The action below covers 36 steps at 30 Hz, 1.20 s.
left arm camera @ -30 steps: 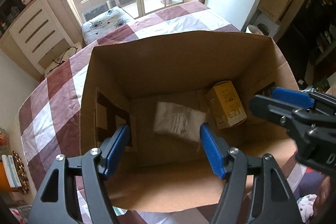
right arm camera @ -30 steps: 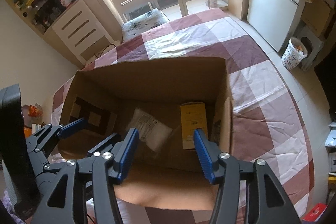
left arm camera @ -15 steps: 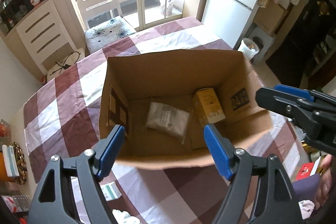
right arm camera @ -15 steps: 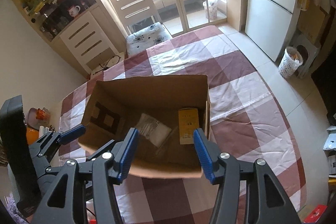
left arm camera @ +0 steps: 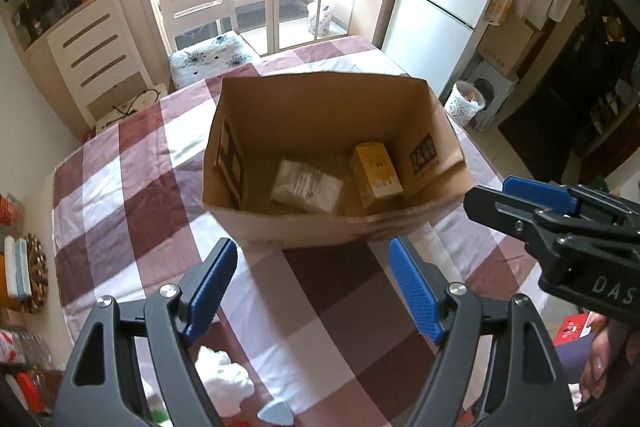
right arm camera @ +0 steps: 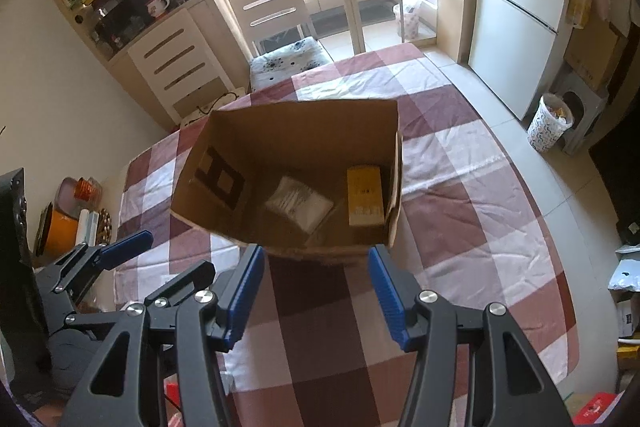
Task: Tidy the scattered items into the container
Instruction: 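Withdraw both open tools from the cardboard box back over the table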
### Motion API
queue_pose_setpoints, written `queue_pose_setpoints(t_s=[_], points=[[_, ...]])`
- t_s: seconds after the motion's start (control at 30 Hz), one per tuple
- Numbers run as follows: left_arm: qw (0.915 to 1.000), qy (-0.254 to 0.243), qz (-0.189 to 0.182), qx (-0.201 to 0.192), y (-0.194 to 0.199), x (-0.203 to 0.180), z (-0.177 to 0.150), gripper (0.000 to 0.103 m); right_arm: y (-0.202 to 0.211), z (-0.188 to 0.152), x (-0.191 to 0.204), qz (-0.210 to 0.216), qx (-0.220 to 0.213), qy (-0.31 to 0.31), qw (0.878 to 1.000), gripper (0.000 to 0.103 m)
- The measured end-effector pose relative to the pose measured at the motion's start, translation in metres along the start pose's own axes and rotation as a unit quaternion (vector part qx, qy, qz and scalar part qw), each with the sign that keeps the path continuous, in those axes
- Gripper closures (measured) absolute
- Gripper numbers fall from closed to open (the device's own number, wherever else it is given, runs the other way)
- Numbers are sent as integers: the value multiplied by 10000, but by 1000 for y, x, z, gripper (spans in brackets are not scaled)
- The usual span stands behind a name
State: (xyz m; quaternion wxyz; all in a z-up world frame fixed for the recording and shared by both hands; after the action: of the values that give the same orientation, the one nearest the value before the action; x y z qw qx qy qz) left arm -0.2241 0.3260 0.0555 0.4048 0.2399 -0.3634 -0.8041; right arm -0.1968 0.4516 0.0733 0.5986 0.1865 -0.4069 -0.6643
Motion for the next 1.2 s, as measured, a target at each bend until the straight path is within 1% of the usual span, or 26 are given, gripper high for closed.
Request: queue_pose_setpoints(t_s=[0.2, 0.5, 0.73, 0.9, 1.2], points=[[9999, 97, 34, 45, 16, -2, -23, 23, 11, -24, 4, -15, 100, 108, 9999, 47], [9990, 387, 146, 163, 38, 5, -70, 23, 22, -63, 15, 44, 347, 398, 9986, 47], [9965, 727, 356, 227, 56, 25, -102, 23, 24, -88, 31, 145, 531, 663, 9963, 47], [9941, 930, 496, 243, 66, 38, -121, 23, 20, -102, 49, 294, 623, 814, 9943, 47], [9872, 1352, 759, 365, 81, 67, -161, 23, 11, -130, 85, 513, 845, 1212, 9877, 47]])
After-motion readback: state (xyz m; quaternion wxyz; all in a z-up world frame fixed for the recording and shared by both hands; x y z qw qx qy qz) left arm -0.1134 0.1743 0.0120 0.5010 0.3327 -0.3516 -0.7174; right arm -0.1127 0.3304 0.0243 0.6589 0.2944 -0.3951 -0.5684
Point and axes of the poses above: each gripper's, at about its wrist camera, not at the fingertips, and y roughly against the way its jaws point, x to its left, z to its top, the point moved 3 cm from there along -y, roughly the way its jaws point, and after that the axes turned 11 degrees about -x, right-handed, at the moved point
